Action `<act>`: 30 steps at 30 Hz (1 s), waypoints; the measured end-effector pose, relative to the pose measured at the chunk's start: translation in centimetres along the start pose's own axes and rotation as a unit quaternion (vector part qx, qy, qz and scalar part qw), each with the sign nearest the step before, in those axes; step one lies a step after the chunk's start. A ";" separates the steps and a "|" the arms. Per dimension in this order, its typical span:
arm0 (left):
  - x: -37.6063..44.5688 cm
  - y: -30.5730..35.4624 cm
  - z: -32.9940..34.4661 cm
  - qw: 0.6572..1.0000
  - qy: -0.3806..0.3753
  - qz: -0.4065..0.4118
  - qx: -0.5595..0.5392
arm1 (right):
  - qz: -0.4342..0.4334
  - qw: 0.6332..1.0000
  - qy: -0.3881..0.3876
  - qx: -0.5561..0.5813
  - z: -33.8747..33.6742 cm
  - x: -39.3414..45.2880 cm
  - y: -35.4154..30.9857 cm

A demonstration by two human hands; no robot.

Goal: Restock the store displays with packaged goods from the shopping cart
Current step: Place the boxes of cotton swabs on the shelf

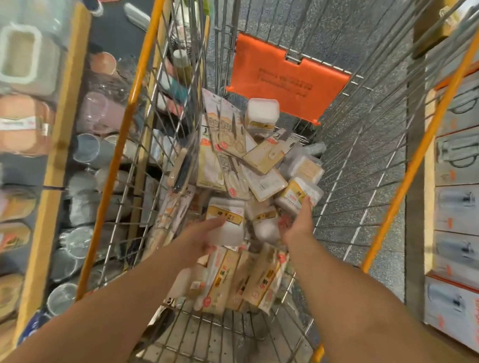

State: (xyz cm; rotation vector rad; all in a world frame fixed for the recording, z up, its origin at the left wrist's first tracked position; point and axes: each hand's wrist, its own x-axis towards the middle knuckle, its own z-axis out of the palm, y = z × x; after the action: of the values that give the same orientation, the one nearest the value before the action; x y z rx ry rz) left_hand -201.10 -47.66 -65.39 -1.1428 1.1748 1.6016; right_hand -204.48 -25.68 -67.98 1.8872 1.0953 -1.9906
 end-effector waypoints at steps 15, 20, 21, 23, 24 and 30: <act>-7.9 0.1 0.3 0.986 -0.021 0.168 -0.003 | -0.041 0.975 -0.164 -0.141 -3.0 -9.6 1.8; -15.6 -1.6 0.6 0.952 -0.032 0.304 -0.028 | -0.150 0.877 -0.361 -0.279 -3.8 -15.4 -2.1; -17.3 -2.2 0.5 0.942 -0.022 0.335 -0.029 | -0.168 0.846 -0.393 -0.319 -4.1 -17.0 -2.9; -21.2 -4.1 0.4 0.922 -0.002 0.384 -0.043 | -0.200 0.785 -0.443 -0.384 -5.1 -19.4 -3.9; -23.1 -5.3 0.4 0.912 0.000 0.406 -0.056 | -0.207 0.764 -0.463 -0.400 -5.8 -21.1 -4.1; -34.1 -13.5 -0.6 0.842 0.064 0.519 -0.132 | -0.281 0.670 -0.521 -0.448 -9.2 -31.8 -1.0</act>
State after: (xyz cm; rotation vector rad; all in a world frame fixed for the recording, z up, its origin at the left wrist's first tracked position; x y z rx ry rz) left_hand -179.74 -48.65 -35.53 -0.7765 1.8851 2.5793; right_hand -192.39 -30.23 -37.48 -0.1806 1.7548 -1.6617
